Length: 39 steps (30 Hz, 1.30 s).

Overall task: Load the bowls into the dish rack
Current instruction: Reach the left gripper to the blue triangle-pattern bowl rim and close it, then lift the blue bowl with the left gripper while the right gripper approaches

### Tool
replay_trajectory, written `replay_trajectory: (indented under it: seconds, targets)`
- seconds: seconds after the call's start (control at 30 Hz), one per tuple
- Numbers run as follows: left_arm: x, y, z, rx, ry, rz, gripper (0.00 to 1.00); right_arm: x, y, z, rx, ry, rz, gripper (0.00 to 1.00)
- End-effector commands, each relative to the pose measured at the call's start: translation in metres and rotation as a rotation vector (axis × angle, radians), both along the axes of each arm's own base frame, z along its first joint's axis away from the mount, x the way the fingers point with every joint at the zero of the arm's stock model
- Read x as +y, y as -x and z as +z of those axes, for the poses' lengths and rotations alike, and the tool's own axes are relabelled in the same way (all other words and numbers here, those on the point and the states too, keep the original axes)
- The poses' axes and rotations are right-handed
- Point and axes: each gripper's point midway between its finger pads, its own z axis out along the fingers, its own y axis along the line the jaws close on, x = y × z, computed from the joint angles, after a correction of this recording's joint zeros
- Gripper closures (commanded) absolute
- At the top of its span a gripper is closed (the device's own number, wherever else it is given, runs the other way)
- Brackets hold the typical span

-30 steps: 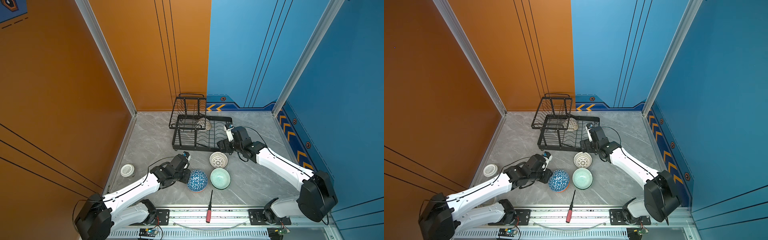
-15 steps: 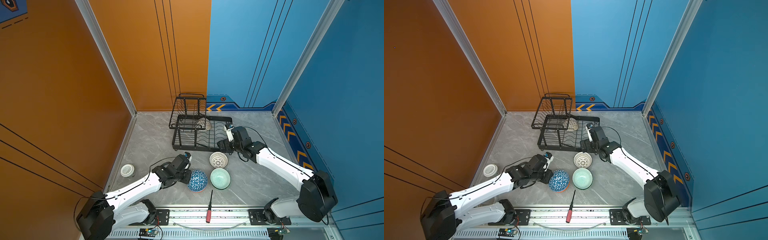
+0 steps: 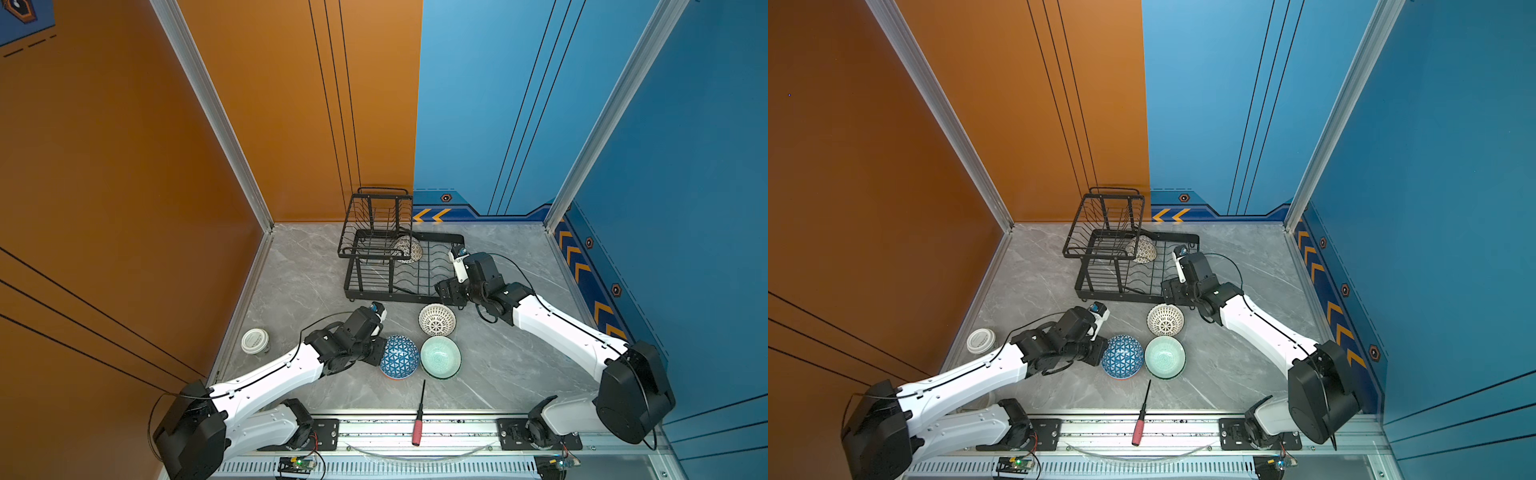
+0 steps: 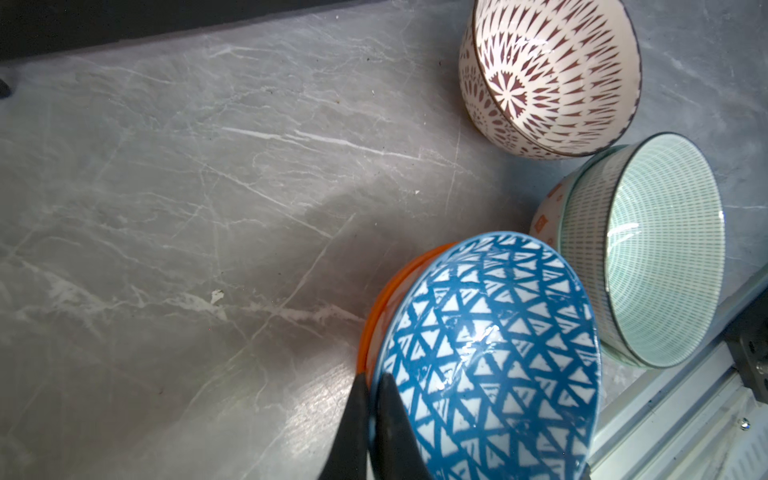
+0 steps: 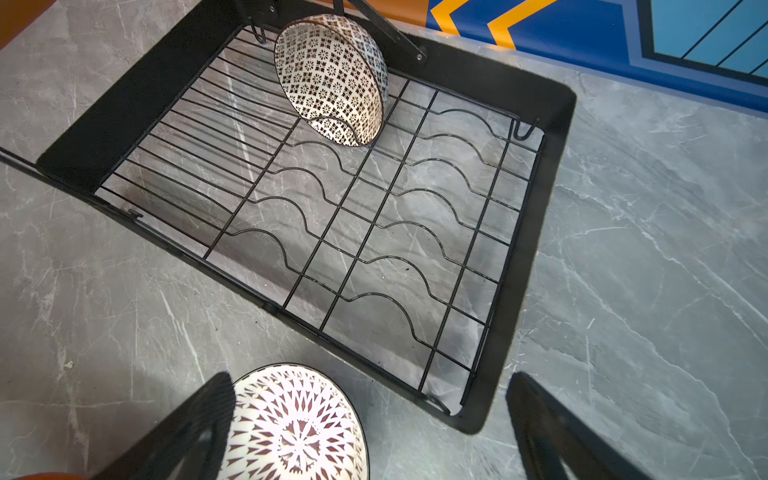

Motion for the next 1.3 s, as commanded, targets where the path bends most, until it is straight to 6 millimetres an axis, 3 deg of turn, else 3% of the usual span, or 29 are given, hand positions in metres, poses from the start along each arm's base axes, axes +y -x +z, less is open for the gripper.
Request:
replay_trajectory:
  seconds: [0.0, 0.33, 0.5, 0.9, 1.03, 1.2, 1.27]
  targets:
    - [0.005, 0.001, 0.008, -0.017, -0.03, 0.001, 0.93, 0.0, 0.0, 0.0, 0.003, -0.01, 0.008, 0.0]
    - [0.01, -0.001, 0.016, -0.043, -0.073, 0.002, 0.93, 0.0, 0.002, -0.003, 0.009, -0.009, 0.012, 0.0]
    - [0.009, -0.001, 0.012, -0.034, -0.09, -0.006, 0.81, 0.0, 0.003, -0.005, 0.015, -0.009, 0.012, 0.0]
    - [0.007, 0.002, 0.0, 0.01, -0.107, -0.009, 0.71, -0.001, 0.003, -0.009, 0.021, -0.003, 0.012, 0.0]
    - [0.004, 0.002, -0.006, 0.027, -0.111, -0.012, 0.72, -0.001, 0.004, -0.01, 0.021, -0.005, 0.011, 0.0]
    - [0.003, 0.0, -0.003, 0.012, -0.112, -0.007, 0.86, -0.003, 0.005, -0.009, 0.018, -0.006, 0.01, 0.0]
    - [0.004, -0.002, 0.0, 0.003, -0.11, -0.002, 0.87, -0.003, 0.006, -0.009, 0.018, -0.007, 0.01, 0.0]
